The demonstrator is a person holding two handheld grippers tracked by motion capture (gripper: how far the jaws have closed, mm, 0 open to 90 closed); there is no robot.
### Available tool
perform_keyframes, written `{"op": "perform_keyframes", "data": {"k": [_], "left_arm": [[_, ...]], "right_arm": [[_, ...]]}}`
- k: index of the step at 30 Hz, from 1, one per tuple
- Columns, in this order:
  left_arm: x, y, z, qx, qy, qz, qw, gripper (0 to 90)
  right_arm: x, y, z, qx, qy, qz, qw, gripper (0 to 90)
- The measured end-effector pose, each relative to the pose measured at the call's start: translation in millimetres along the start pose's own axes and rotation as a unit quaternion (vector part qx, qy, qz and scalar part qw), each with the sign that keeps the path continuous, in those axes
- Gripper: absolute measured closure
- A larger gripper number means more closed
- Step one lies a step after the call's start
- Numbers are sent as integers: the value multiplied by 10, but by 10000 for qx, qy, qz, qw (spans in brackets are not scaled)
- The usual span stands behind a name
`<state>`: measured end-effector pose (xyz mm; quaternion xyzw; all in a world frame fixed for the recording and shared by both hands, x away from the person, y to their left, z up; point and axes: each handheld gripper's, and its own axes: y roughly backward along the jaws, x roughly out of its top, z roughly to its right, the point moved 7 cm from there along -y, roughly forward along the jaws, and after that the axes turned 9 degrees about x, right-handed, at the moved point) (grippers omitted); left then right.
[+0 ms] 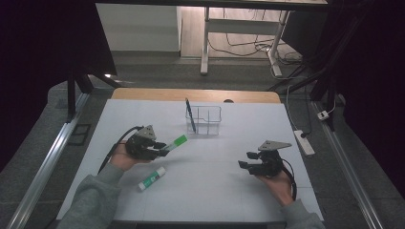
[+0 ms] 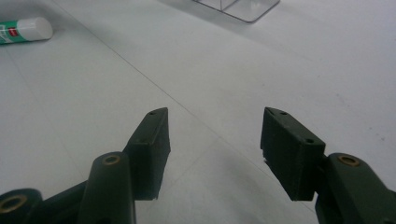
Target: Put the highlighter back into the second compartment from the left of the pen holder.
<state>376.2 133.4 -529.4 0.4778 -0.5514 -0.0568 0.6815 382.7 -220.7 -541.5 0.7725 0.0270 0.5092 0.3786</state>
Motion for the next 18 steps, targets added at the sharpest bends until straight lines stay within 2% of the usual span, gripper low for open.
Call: {"op": "perform_keyframes", "data": {"k": [1, 4, 10, 18], "left_arm": [[14, 4, 14, 3, -19, 33, 10000, 658], [49, 5, 44, 22, -9, 155, 9999, 658], [78, -9, 65, 82, 13, 244, 9997, 658], [125, -35, 136, 62, -50, 323, 9994, 658]], "right_arm": [[6, -9, -14, 69, -14, 27, 10000, 418], [25, -20, -38, 84, 13, 45, 10000, 414], [81, -17, -82, 195, -11, 207, 9996, 408], [135, -39, -143, 264, 11, 268, 9993, 407]]}}
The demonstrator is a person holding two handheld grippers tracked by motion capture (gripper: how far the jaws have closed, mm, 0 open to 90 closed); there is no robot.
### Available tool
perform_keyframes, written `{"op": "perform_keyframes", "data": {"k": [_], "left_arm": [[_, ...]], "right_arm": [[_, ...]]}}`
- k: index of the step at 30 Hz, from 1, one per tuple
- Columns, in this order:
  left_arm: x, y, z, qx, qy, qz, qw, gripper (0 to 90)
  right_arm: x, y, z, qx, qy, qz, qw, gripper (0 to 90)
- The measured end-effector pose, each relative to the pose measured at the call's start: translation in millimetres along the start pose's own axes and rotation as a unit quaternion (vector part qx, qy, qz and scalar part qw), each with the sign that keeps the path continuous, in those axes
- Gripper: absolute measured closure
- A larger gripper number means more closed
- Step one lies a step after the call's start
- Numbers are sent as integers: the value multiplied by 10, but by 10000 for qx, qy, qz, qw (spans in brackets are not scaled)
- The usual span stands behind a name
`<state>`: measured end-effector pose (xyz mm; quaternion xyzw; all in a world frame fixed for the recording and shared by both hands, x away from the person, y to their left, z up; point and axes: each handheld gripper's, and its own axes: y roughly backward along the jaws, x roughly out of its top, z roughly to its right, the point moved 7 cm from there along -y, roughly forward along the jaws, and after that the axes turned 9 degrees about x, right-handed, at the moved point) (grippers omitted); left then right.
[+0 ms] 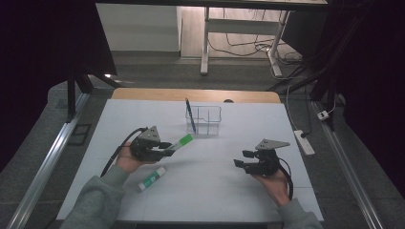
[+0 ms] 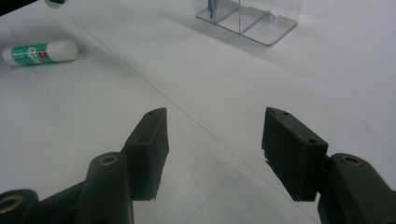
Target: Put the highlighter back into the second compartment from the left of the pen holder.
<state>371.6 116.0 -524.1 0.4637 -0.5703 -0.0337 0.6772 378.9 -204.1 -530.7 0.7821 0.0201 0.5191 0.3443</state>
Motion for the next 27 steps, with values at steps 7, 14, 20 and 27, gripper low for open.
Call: {"op": "perform_keyframes", "data": {"k": [7, 14, 20, 27], "left_arm": [[49, -21, 68, -50, -41, 73, 10000, 658], [121, -47, 139, -58, -120, 186, 9997, 658], [177, -77, 207, -72, -216, 234, 9995, 658], [234, -126, 288, -74, -342, 304, 9989, 658]], "right_arm": [[51, -30, -55, 33, 57, 4, 10000, 407], [107, -71, -113, 152, 66, 103, 9998, 403], [163, -120, -175, 262, 63, 166, 9995, 399], [244, -197, -248, 416, 48, 244, 9988, 395]]}}
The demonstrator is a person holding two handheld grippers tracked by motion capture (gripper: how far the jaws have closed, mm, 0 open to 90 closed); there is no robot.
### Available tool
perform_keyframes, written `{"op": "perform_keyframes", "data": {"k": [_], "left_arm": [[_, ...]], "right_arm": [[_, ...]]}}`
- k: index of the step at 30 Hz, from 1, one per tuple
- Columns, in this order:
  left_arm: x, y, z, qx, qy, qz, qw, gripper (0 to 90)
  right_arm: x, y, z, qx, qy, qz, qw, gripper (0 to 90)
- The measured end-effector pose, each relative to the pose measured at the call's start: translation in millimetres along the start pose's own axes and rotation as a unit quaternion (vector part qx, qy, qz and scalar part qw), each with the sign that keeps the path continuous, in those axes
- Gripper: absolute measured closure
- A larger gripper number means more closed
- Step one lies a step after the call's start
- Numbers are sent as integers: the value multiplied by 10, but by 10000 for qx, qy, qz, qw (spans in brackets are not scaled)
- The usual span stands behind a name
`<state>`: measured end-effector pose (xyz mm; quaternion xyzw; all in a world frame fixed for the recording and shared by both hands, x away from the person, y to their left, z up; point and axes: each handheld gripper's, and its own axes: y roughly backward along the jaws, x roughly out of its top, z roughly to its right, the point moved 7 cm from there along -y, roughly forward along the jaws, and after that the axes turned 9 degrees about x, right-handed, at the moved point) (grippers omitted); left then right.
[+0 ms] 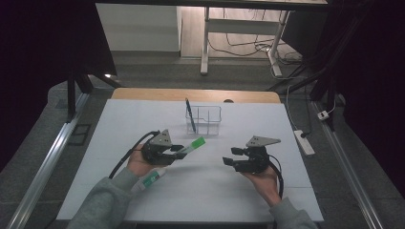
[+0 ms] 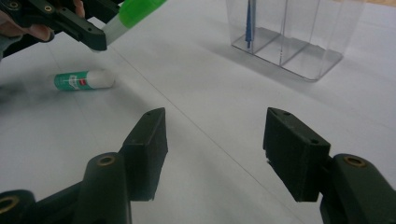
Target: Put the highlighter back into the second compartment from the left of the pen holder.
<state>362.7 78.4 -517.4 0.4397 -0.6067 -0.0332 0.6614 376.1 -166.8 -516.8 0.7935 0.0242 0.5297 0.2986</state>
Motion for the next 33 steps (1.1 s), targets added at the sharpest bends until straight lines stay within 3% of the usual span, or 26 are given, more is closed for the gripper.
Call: {"op": "perform_keyframes", "data": {"k": [23, 33], "left_arm": [[120, -195, 199, -12, -382, -17, 9993, 657], [139, -285, 254, 48, -523, -93, 9986, 657]], "right_arm": [[191, -270, -113, 301, 25, 110, 9995, 382], [223, -302, -158, 399, 17, 143, 9991, 392]]}}
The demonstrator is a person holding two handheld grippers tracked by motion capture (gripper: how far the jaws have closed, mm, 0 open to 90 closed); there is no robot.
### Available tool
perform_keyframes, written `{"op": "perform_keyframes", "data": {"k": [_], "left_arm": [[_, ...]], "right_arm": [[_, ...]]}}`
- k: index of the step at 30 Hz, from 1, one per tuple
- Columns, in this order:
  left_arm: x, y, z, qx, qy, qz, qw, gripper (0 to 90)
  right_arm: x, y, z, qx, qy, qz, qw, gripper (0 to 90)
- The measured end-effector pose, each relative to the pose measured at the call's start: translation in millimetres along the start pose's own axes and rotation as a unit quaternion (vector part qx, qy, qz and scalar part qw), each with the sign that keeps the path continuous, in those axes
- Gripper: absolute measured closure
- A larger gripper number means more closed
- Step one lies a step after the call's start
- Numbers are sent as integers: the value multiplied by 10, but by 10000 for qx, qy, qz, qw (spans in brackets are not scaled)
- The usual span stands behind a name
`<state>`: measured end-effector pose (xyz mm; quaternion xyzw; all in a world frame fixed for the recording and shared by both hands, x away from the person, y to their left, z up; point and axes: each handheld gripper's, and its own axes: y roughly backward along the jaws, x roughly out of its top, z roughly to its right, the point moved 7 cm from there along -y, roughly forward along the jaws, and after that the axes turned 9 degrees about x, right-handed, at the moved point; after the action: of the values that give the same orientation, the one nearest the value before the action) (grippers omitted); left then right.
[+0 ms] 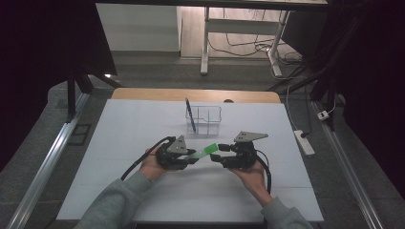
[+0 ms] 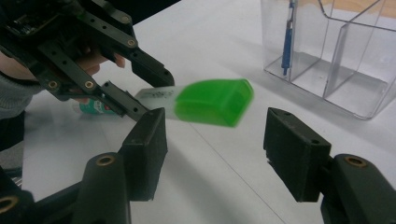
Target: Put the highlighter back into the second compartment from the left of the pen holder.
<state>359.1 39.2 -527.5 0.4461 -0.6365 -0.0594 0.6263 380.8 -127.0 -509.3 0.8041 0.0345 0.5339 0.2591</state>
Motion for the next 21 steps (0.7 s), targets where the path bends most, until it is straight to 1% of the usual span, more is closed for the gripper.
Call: {"op": "perform_keyframes", "data": {"k": [3, 5, 8, 11, 15, 21], "left_arm": [[16, -30, 26, -7, -28, 0, 10000, 657], [30, -48, 44, 19, -93, 0, 10000, 657], [42, -64, 58, 52, -125, -6, 9999, 657], [47, -77, 62, 72, -162, -1, 9998, 657], [57, -91, 70, 118, -209, -15, 9997, 657], [54, -144, 76, 130, -247, -95, 9996, 657]], "right_arm": [[7, -18, -20, 32, 10, 10, 10000, 400], [10, -32, -35, 51, 10, 9, 10000, 403], [14, -35, -38, 20, 24, 9, 10000, 409], [24, -28, -40, -2, 18, 68, 10000, 426], [36, -20, -37, -10, -13, 136, 9999, 460], [74, -21, -65, -70, 67, 225, 9997, 518]]}}
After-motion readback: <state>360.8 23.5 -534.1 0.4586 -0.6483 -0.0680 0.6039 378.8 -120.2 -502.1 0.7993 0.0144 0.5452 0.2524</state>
